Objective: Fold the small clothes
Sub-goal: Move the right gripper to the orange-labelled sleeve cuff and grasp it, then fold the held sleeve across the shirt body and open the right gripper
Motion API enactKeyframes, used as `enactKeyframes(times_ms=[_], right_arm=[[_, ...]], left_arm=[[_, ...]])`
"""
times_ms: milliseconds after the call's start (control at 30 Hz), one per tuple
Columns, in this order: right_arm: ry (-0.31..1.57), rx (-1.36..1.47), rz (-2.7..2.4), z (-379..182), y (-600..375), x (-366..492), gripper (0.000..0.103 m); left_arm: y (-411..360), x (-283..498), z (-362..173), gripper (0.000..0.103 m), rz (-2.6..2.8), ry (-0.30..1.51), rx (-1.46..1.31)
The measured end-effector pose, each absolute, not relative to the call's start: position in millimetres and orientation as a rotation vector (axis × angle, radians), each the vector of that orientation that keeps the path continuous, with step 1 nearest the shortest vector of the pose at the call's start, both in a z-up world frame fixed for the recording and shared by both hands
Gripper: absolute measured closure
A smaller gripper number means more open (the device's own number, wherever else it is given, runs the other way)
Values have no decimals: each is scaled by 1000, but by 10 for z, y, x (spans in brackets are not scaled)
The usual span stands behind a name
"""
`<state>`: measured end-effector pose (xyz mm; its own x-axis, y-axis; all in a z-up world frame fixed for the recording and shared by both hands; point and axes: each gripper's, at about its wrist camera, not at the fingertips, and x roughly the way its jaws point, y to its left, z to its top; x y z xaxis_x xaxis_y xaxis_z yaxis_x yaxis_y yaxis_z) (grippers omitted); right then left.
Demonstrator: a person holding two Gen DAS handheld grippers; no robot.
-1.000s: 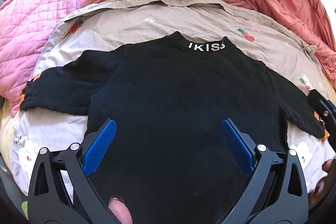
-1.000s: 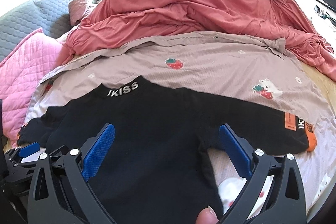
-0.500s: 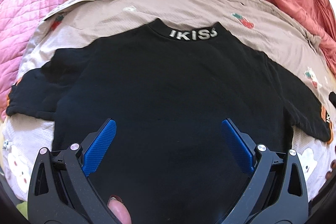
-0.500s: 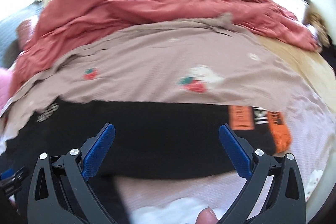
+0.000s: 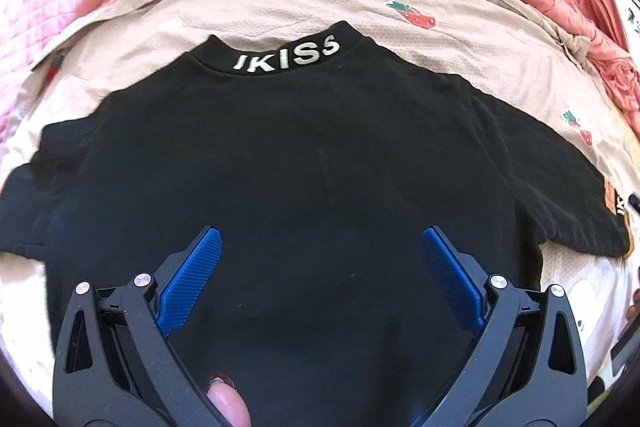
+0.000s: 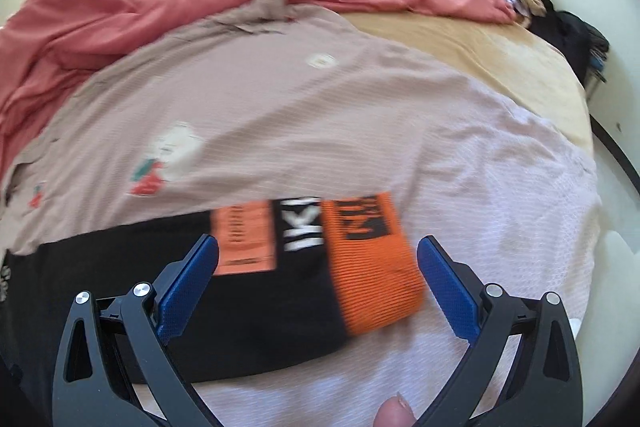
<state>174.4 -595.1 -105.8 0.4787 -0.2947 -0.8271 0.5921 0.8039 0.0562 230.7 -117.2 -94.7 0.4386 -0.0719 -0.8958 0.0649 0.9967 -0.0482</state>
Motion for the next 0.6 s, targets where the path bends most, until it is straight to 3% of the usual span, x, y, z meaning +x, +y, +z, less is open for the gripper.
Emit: enactKeyframes(times_ms=[233,267,300,533,567,600], right_arm=[[1013,425,-565,-1347,-6295,1694,5],[1008,449,-546,-1361,-6309,1673,19],[1004,455,-526,-1356,-6304,1671,47],[974,391,-469,-1173,-6167,1710,78],[954,393,-449,-1118,-6153,1704,89],[941,401,-418,-1086,-6134,1717,91]], left_arm=[[-1156,2345,-1145,9,-34,1119,66],[-1153,2342,-1178,9,-25,1123,72],[-1148,2342,-1223,9,-20,1127,75],[-1143,2361,-1333,8,-7,1119,73],[-1150,2361,-1335,8,-8,1117,71],[-1147,2360,-1338,8,-11,1114,69]])
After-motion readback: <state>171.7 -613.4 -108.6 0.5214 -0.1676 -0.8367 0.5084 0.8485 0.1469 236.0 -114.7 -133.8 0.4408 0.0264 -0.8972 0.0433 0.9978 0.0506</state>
